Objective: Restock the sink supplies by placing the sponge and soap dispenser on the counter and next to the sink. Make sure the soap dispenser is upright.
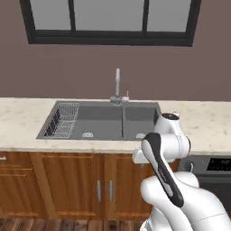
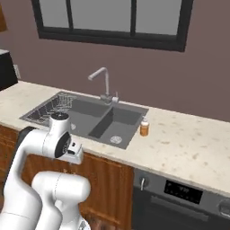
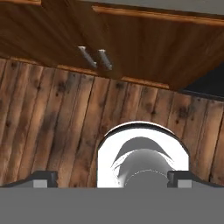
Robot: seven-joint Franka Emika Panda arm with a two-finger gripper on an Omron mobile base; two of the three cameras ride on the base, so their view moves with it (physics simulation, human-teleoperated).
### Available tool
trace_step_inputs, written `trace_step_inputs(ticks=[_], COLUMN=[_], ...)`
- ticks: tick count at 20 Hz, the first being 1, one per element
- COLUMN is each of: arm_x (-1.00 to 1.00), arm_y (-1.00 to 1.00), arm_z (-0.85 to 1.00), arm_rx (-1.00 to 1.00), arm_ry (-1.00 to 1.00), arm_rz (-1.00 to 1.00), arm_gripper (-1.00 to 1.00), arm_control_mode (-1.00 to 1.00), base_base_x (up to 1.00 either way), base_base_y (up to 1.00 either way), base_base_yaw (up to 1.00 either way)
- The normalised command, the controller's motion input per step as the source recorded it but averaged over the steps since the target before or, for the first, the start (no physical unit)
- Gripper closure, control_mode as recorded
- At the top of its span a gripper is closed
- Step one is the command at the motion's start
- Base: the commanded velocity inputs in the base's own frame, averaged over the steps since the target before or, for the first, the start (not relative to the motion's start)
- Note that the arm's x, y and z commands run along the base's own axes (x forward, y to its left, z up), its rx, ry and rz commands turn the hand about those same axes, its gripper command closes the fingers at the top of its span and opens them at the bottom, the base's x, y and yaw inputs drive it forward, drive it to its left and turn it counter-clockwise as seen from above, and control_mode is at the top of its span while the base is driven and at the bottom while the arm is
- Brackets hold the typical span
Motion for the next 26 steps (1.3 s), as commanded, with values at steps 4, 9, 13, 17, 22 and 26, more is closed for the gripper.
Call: trace_step_inputs(ticks=[4,9,13,17,22,26], arm_x=[0.0,0.0,0.0,0.0,0.0,0.0], arm_y=[0.0,0.0,0.0,0.0,0.0,0.0], arm_z=[0.0,0.0,0.0,0.0,0.0,0.0], arm_rx=[0.0,0.0,0.0,0.0,0.0,0.0], arm_ry=[0.0,0.0,0.0,0.0,0.0,0.0], arm_rz=[0.0,0.0,0.0,0.0,0.0,0.0], arm_gripper=[-1.0,-1.0,-1.0,-1.0,-1.0,-1.0], arm_control_mode=[1.0,1.0,1.0,1.0,1.0,1.0], base_base_x=[0.0,0.0,0.02,0.44,0.5,-0.17], base_base_y=[0.76,0.67,0.56,0.11,0.0,0.0], base_base_yaw=[0.75,0.77,0.77,0.75,0.75,0.74])
